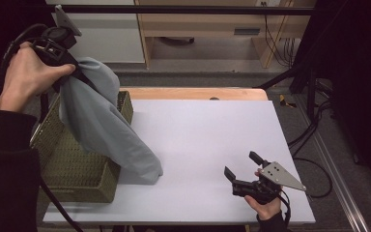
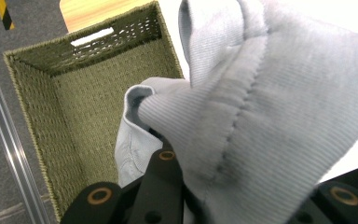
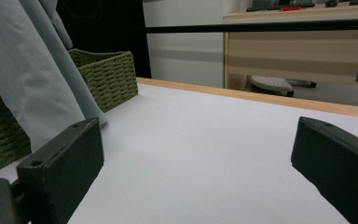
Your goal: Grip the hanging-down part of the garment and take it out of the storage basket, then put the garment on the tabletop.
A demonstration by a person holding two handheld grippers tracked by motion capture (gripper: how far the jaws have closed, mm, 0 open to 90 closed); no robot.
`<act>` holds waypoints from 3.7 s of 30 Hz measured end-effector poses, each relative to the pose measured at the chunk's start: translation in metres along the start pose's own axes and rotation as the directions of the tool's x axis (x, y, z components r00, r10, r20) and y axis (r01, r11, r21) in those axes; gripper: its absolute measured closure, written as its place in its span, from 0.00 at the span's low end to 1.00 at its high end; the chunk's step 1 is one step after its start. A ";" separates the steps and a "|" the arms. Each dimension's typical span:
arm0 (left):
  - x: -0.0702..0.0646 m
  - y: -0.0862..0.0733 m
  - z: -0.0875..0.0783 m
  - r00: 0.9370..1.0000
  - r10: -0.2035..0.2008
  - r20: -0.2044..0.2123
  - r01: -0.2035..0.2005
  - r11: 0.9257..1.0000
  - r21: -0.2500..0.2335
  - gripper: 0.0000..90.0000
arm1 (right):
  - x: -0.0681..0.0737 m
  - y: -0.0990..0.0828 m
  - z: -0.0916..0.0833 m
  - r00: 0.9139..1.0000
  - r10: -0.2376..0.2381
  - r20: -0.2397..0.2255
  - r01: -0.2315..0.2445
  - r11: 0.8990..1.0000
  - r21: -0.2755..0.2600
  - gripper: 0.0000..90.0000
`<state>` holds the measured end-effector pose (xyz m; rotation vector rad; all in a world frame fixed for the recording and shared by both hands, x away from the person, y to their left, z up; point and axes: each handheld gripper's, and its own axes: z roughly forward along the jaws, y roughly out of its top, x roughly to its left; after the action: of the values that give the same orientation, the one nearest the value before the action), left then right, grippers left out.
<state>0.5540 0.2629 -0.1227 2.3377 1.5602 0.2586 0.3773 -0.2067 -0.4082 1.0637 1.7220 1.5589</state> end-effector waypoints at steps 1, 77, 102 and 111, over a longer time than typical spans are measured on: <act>-0.001 0.000 0.000 1.000 0.004 0.001 -0.004 1.000 0.001 0.92 | -0.001 -0.001 0.000 1.000 0.004 0.002 -0.004 1.000 0.001 0.03; -0.234 0.034 0.064 0.845 0.497 0.198 -0.500 0.865 -0.037 0.93 | -0.005 0.003 -0.009 0.999 0.038 -0.004 -0.038 0.999 -0.011 0.03; -0.233 0.010 0.146 0.803 0.525 0.283 -0.544 0.839 -0.015 0.92 | -0.007 0.003 -0.011 0.999 0.049 -0.006 -0.049 0.999 -0.015 0.03; -0.235 0.002 0.177 0.795 0.522 0.308 -0.551 0.834 0.008 0.92 | -0.007 0.003 -0.012 0.999 0.048 -0.006 -0.048 0.999 -0.017 0.03</act>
<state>0.5216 0.0172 -0.2808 2.7047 0.7559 -0.0486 0.3720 -0.2190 -0.4039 1.1002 1.6952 1.6047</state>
